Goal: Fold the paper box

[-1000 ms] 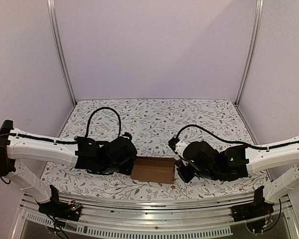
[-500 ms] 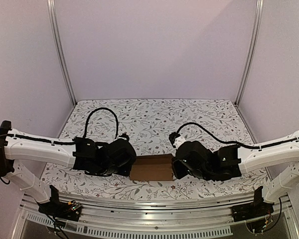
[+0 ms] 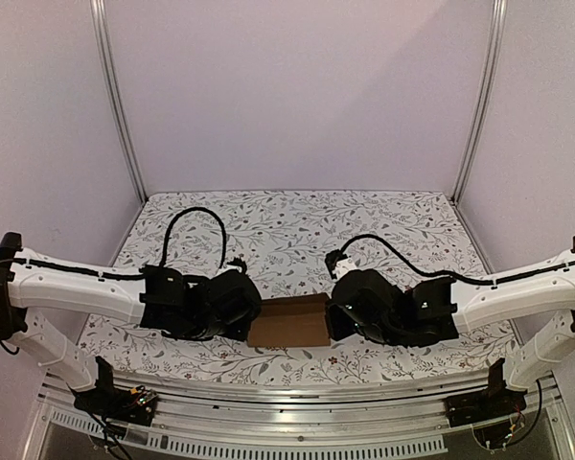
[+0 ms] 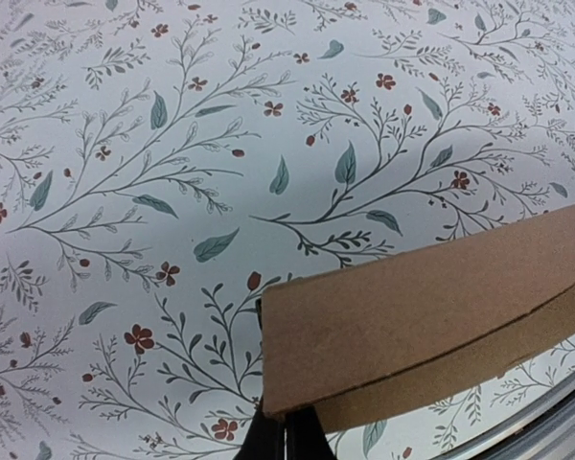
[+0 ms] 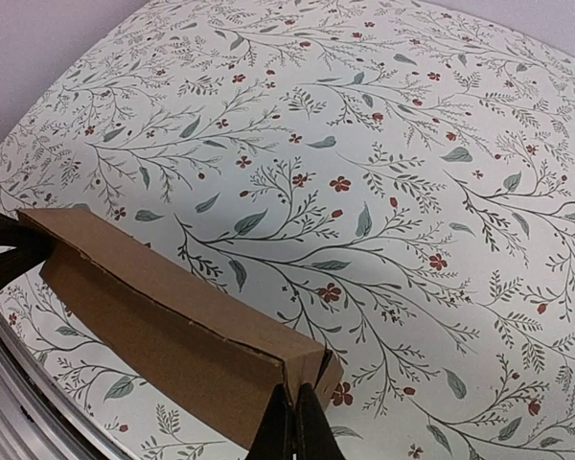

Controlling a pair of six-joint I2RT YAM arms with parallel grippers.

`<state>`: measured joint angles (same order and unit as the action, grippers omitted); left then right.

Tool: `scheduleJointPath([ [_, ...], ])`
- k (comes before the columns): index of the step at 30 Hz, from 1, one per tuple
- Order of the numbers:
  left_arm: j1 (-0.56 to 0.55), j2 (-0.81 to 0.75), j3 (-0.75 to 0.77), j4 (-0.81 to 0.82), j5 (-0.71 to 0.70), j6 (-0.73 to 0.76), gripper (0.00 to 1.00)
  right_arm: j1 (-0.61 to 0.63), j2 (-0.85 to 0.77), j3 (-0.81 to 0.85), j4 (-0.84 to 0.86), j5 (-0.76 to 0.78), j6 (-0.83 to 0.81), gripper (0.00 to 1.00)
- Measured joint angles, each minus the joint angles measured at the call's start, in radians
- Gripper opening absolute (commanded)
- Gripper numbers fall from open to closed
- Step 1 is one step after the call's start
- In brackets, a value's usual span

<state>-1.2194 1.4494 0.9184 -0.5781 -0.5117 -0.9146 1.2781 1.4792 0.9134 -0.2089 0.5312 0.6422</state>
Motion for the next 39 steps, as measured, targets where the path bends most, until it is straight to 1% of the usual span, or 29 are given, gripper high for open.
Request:
scheduleJointPath([
  [24, -0.015, 0.000, -0.002, -0.016, -0.033, -0.003, 0.00, -0.016, 0.045, 0.065, -0.045, -0.012, 0.118, 0.00],
  [33, -0.016, 0.000, -0.002, -0.018, -0.037, -0.003, 0.00, -0.016, 0.059, 0.055, -0.041, -0.010, 0.142, 0.00],
  [39, -0.019, 0.000, -0.002, -0.010, -0.036, -0.003, 0.00, -0.016, 0.061, 0.001, 0.023, -0.003, 0.158, 0.00],
])
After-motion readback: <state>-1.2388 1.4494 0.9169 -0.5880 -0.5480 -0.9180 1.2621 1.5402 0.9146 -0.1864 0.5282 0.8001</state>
